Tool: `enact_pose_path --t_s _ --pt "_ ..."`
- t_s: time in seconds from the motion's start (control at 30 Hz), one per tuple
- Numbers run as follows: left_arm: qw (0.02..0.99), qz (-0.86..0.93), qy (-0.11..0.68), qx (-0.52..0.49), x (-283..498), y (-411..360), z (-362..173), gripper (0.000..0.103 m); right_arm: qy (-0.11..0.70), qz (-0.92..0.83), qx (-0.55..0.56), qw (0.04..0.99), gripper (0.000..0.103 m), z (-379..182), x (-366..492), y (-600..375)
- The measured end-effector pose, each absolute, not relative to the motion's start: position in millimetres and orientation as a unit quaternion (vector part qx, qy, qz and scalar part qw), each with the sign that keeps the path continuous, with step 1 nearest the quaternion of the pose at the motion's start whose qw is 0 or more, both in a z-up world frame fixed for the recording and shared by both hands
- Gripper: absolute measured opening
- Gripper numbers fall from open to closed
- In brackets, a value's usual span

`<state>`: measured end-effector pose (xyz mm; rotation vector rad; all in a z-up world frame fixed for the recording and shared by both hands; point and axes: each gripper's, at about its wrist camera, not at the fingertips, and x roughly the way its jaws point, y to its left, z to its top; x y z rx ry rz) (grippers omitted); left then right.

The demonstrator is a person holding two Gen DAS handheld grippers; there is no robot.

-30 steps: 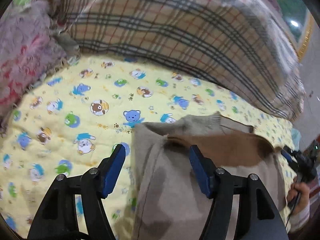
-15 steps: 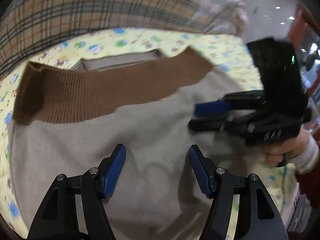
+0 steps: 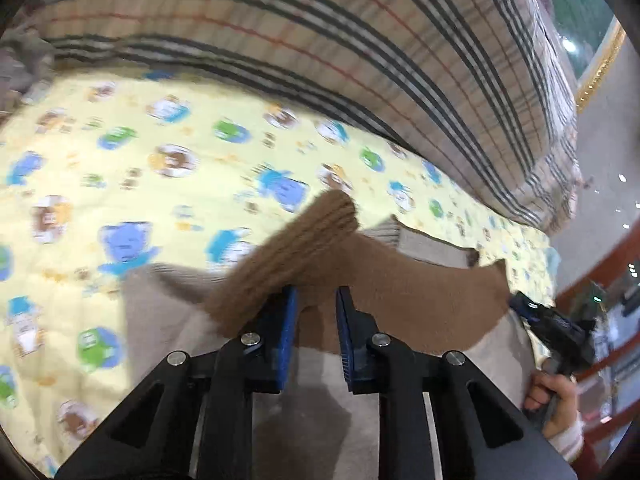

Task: Fold small clothes
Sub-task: 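Release the brown hem onto the collar and open both grippers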

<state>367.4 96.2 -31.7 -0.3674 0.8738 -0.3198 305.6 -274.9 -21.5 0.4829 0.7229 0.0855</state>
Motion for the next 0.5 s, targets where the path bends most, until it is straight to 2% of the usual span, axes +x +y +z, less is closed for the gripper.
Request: enact_pose_path --t_s 0.03,0.1,0.13,0.17,0.27,0.3,0.37,0.4,0.5 --pt "0.880 -0.148 0.417 -0.172 361.6 96.9 -31.1 0.021 0.346 0.039 0.244 0.905 0.026 -18.2 297.5 -280.9" --pt "0.882 -0.133 0.420 -0.166 351.1 99.4 -29.4 0.031 0.351 0.044 0.253 0.901 0.026 -15.7 286.6 -286.5" --pt "0.886 -0.110 0.422 -0.160 343.8 103.1 -28.2 0.049 0.355 0.045 0.249 0.900 0.027 -14.8 277.9 -284.9" --pt "0.888 -0.100 0.419 -0.158 337.9 106.1 -26.5 0.056 0.358 0.046 0.243 0.900 0.027 -13.0 270.2 -282.2" --pt "0.889 -0.087 0.417 -0.166 320.0 117.2 -20.6 0.057 0.358 0.063 0.225 0.904 0.030 -9.3 238.3 -269.3" --pt "0.890 -0.080 0.418 -0.165 311.7 121.2 -20.0 0.058 0.358 0.067 0.219 0.905 0.034 -8.1 229.0 -265.0" --pt "0.890 -0.058 0.422 -0.161 295.4 132.1 -20.4 0.066 0.356 0.079 0.216 0.906 0.043 -9.0 206.8 -259.8" --pt "0.889 -0.041 0.425 -0.164 289.5 137.7 -21.9 0.067 0.357 0.084 0.217 0.905 0.047 -9.7 198.3 -257.7" --pt "0.881 -0.021 0.428 -0.201 269.3 158.9 -25.3 0.067 0.369 0.087 0.213 0.900 0.049 -18.5 167.5 -255.1"
